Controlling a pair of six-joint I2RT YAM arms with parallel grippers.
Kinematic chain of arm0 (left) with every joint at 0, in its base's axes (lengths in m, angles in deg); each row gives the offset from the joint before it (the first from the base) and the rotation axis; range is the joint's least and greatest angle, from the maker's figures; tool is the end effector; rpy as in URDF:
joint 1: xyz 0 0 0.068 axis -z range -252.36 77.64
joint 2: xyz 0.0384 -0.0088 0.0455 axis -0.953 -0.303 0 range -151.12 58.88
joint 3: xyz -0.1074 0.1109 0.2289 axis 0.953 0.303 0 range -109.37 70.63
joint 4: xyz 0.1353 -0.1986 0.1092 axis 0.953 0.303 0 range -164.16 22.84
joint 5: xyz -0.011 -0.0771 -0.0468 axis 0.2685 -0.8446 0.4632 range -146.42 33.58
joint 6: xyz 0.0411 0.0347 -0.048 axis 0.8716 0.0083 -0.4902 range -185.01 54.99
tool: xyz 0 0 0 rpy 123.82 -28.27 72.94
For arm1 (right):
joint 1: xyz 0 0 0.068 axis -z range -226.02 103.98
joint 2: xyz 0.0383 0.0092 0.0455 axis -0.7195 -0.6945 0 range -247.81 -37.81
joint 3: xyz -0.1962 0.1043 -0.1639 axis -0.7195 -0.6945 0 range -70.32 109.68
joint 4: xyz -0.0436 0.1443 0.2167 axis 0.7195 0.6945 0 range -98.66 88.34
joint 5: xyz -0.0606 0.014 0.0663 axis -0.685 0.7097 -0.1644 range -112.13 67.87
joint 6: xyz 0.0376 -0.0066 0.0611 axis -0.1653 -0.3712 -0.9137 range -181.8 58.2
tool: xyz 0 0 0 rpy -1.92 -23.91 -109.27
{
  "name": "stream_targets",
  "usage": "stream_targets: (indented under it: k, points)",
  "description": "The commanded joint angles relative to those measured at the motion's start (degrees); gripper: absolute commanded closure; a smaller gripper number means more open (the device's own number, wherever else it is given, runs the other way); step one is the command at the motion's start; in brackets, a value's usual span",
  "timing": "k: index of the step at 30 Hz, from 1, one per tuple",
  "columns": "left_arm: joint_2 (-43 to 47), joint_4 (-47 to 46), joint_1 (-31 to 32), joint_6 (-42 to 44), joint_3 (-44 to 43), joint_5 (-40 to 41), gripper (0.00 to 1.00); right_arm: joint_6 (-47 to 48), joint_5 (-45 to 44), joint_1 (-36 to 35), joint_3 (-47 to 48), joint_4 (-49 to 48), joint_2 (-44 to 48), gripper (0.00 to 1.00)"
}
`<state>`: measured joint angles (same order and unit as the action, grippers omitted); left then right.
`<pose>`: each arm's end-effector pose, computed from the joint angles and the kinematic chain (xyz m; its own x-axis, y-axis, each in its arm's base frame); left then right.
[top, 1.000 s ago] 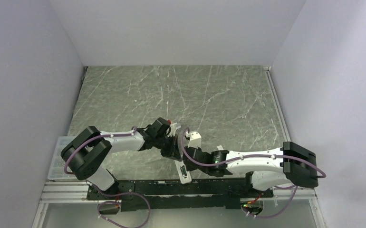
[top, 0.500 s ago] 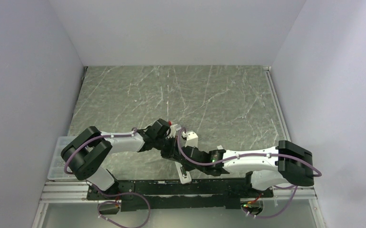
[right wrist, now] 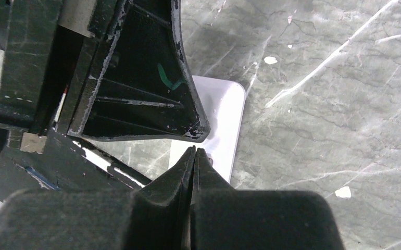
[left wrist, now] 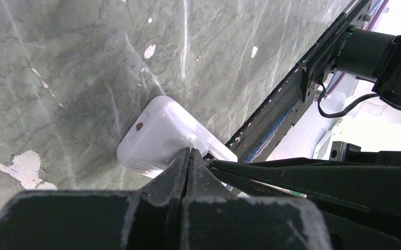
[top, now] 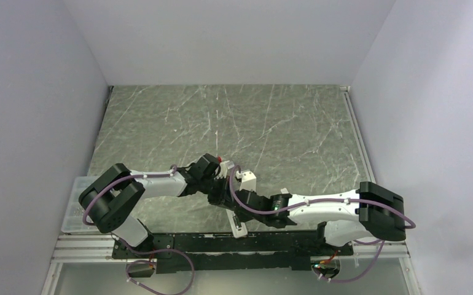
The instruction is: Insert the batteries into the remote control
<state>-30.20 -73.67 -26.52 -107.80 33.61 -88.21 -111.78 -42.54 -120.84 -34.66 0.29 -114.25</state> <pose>0.1803 -0.2307 0.1235 -0.9717 0.1719 -0.1623 0.2357 0.6528 -0.7199 0.0900 0.2533 0.1581 -0.7759 -0.1192 -0.6195 -0.3909 0.8616 0.3237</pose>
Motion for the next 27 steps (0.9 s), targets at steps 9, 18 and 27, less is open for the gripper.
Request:
stream_targets:
  k: [9, 18, 27]
  points:
    - [0.32, 1.44, -0.05, 0.85, 0.67, 3.47, 1.00, -1.31, 0.76, -0.09, -1.72, -0.56, 1.22, 1.00]
    - [0.29, 1.73, -0.06, 0.71, 0.52, 3.82, 1.00, -2.32, 0.01, -1.55, -2.23, 0.21, 1.09, 1.00]
    - [0.57, 1.96, -0.05, 0.43, 0.80, 4.02, 1.00, -6.42, -4.78, -5.64, -0.96, 4.17, -2.16, 1.00]
